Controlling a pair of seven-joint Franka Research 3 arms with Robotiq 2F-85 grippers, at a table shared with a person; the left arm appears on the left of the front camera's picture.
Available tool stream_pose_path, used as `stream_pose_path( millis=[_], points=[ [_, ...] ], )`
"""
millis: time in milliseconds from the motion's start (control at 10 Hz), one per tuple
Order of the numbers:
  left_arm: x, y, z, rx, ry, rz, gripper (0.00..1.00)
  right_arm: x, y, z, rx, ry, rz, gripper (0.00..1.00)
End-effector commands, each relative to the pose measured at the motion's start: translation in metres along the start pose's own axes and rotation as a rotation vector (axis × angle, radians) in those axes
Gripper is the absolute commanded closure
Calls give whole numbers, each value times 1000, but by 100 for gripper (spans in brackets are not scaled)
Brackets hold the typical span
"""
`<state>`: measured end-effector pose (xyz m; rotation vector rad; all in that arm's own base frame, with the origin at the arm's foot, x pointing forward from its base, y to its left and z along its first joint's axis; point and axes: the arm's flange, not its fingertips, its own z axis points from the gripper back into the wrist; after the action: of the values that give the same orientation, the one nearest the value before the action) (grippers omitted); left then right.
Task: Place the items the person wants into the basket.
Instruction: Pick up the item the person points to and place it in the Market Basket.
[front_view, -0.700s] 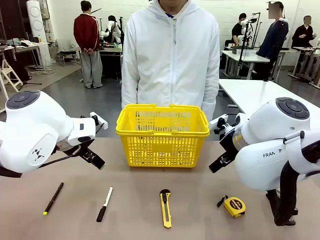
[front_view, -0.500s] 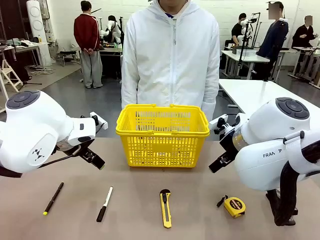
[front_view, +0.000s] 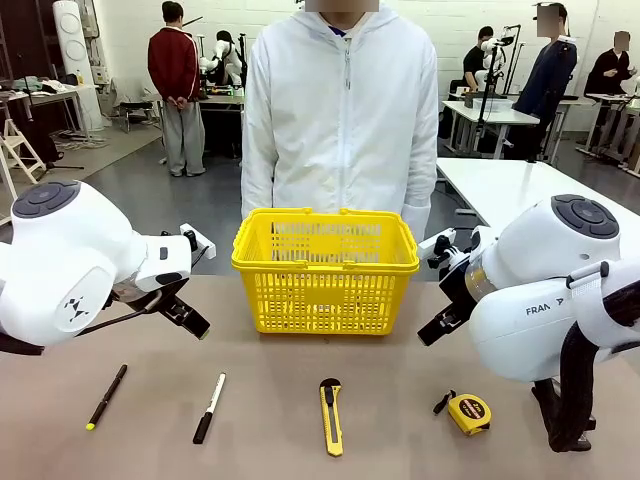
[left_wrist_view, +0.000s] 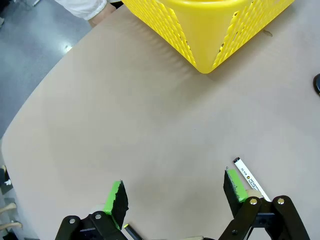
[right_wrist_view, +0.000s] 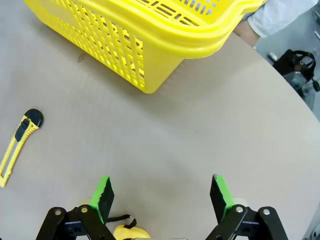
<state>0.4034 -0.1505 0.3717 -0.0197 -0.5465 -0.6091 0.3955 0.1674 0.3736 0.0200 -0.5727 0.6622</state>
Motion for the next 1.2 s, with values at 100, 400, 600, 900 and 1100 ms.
stream_pose_path(
  millis=[100,400,600,900,1100],
  points=[
    [0,0,0,0,0,1,0,0,0,0,0,0,-1,0],
    [0,0,0,0,0,1,0,0,0,0,0,0,-1,0],
    [0,0,0,0,0,1,0,0,0,0,0,0,-1,0],
    [25,11,76,35,-1,-38,0,15,12,79,-54,-8,24,0],
    [58,26,145,41,50,-69,0,38,12,164,-112,3,10,0]
  ],
)
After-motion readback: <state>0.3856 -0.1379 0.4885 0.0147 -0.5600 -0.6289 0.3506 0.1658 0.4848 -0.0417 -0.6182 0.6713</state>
